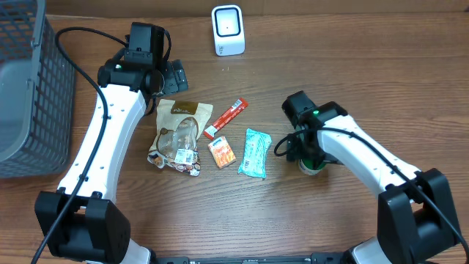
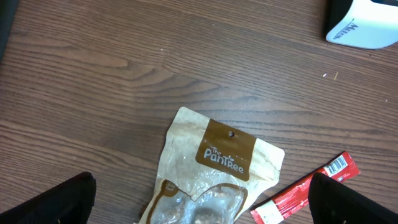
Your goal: Scan the item barcode
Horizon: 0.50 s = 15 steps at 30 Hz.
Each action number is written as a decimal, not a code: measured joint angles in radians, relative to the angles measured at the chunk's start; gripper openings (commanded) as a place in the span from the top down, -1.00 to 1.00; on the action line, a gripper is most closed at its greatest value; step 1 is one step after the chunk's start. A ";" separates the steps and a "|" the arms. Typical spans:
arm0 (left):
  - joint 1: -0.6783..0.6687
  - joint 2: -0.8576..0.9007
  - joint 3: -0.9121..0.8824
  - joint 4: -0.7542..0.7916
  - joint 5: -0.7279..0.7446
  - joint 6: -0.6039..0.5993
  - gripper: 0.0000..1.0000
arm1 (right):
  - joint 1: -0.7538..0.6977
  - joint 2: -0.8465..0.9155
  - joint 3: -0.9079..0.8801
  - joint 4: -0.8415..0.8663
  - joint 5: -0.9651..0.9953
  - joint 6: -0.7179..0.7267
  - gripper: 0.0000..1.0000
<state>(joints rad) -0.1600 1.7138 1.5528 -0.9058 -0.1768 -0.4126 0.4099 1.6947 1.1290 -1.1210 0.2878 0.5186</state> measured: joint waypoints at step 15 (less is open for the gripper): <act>0.000 0.000 0.000 0.000 0.000 0.000 -1.00 | -0.127 0.000 0.016 0.021 -0.274 0.256 -0.70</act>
<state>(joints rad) -0.1600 1.7138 1.5528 -0.9054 -0.1768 -0.4126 0.2829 1.6947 1.1446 -1.1000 0.0143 0.7750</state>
